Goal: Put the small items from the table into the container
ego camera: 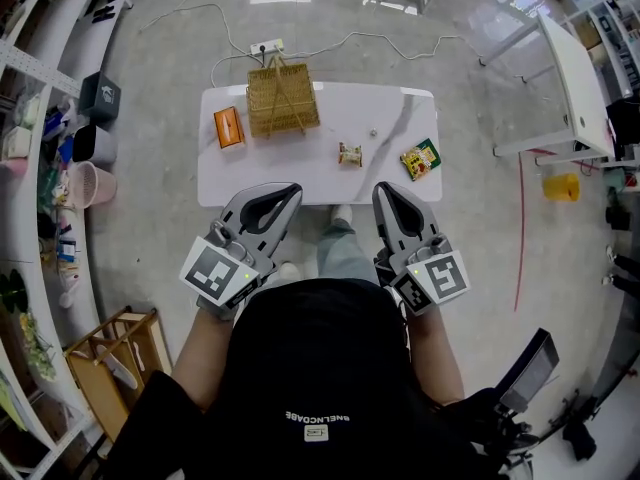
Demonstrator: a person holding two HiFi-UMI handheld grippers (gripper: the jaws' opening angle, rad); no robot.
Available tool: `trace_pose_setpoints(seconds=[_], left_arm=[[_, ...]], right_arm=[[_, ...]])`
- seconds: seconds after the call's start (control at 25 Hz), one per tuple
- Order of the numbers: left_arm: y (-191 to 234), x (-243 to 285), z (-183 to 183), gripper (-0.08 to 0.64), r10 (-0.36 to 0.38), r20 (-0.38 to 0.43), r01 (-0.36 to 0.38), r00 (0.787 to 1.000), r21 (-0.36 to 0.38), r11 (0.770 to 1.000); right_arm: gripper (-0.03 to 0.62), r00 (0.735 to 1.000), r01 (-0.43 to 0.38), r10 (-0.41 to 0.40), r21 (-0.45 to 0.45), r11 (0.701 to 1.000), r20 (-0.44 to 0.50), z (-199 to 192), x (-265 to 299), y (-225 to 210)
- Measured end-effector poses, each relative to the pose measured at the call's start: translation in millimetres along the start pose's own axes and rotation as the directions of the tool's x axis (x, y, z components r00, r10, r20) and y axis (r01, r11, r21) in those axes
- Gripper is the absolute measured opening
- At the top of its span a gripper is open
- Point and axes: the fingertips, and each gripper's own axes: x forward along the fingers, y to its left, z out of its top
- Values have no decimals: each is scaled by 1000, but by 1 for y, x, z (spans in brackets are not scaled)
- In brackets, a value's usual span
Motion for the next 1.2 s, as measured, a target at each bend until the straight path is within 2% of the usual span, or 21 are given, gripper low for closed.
trace_pose_setpoints(seconds=[0.28,0.52,0.96,1.2], left_arm=[[9,49,-2,3,-9,-53,9,999,-2,1000],[19,95,-3,5,11,-81,-13,997,-23,1000],[40,182,-3,5,89,-129,-95,988,-40,995],[48,204,-3,5,122,-125,-127,985,-37,991]], right_arm=[[8,1000,8,-8,44,999,-10,3,22,-51],[8,999,-3,6,61,998,-48,2,41,-101],[8,990,-92,102,95,991,-100,2,79,-183],[8,982,-132,143,91,987,-126,-3,97,-199]])
